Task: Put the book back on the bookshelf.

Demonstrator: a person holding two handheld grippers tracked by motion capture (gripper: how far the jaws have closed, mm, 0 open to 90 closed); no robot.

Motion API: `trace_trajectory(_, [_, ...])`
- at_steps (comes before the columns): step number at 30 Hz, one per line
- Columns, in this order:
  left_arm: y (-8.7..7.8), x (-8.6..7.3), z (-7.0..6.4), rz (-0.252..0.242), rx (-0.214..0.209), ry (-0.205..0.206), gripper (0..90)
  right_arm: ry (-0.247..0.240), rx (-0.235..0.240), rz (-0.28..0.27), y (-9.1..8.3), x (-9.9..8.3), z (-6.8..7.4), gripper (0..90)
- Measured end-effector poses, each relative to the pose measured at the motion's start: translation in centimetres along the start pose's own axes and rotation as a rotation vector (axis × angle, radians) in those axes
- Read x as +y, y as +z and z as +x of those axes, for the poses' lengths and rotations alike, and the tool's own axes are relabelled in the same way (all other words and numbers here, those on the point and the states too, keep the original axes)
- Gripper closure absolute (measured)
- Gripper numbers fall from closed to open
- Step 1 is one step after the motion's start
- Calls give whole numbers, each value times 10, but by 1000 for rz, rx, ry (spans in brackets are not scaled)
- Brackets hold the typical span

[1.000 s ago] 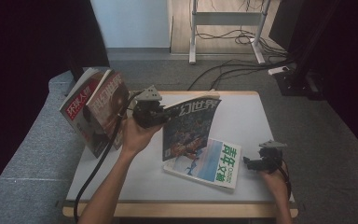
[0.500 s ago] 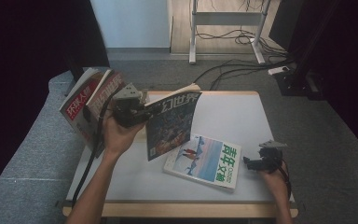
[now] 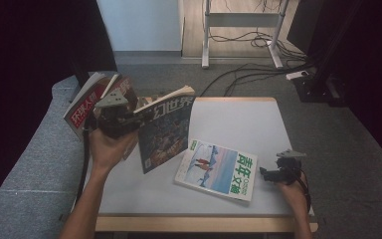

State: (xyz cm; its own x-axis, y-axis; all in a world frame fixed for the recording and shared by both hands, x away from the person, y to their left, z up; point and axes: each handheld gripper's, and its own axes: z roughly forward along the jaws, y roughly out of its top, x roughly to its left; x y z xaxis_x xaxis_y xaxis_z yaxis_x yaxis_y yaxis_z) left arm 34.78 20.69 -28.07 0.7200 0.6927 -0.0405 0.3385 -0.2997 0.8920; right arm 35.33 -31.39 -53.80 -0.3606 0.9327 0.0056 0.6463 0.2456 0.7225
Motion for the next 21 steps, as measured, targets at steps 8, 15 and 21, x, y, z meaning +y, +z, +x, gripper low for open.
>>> trace_trajectory(8, [-25, -13, 12, -17, 55, -26, 831, 1, 0, 0, 0, 0, 0, 0])
trace_trajectory(15, [-45, -25, 25, -27, 105, -67, 831, 1, 0, 0, 0, 0, 0, 0])
trace_trajectory(21, [-60, -34, 32, -33, 137, -86, 831, 1, 1, 0, 0, 0, 0, 0])
